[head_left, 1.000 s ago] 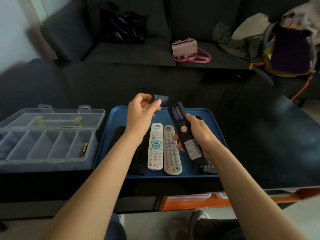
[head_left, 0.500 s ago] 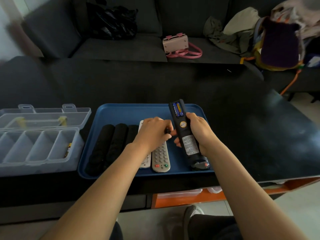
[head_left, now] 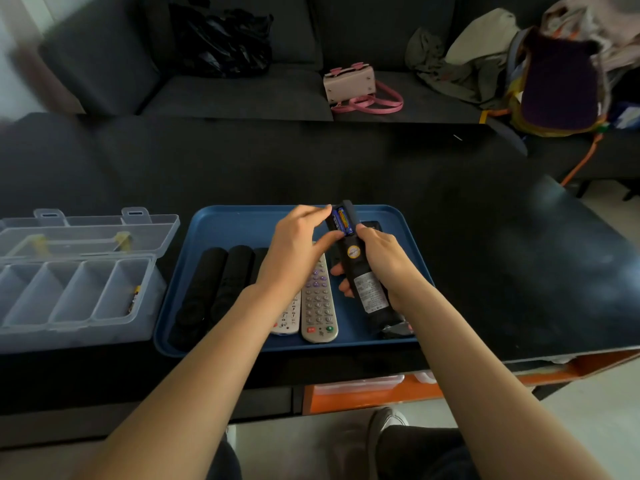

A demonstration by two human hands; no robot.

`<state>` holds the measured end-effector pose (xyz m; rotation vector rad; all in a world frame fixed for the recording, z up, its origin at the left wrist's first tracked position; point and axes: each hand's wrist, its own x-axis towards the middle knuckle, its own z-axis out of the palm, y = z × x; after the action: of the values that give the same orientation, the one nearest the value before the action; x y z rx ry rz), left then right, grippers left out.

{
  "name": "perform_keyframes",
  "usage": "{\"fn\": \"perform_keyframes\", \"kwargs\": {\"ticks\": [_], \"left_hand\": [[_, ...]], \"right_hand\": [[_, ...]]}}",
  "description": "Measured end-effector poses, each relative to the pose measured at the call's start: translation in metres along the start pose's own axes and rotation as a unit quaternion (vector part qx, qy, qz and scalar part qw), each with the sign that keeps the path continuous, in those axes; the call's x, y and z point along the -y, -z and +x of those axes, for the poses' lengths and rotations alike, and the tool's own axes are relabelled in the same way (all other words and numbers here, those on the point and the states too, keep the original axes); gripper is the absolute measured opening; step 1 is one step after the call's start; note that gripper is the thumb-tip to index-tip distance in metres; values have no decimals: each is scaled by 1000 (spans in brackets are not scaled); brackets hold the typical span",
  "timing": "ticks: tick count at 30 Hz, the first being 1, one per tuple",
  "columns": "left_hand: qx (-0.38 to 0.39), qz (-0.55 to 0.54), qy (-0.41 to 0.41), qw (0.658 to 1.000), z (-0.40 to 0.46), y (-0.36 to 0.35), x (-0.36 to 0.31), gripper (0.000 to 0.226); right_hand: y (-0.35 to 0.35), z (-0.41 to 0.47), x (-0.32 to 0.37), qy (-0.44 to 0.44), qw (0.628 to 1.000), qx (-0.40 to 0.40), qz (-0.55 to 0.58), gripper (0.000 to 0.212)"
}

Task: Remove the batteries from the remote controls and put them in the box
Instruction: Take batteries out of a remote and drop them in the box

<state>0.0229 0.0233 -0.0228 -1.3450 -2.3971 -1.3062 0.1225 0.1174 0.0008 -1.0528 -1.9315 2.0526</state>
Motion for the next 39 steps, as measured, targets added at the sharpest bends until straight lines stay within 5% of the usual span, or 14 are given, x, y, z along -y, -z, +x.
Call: {"fn": "perform_keyframes", "kwargs": {"ticks": [13,22,39], "left_hand": [[56,116,-47,991,-2,1,-1,45],[13,-55,39,998,1,12,2,37],[0,-109,109,988,6,9,8,19]], "right_hand": [[-12,-1,-2,35,997,-41,-60,31],[-14,-3,0,51,994,-45,-91,34],[-22,-8,5,44,989,-42,-133,21]]}}
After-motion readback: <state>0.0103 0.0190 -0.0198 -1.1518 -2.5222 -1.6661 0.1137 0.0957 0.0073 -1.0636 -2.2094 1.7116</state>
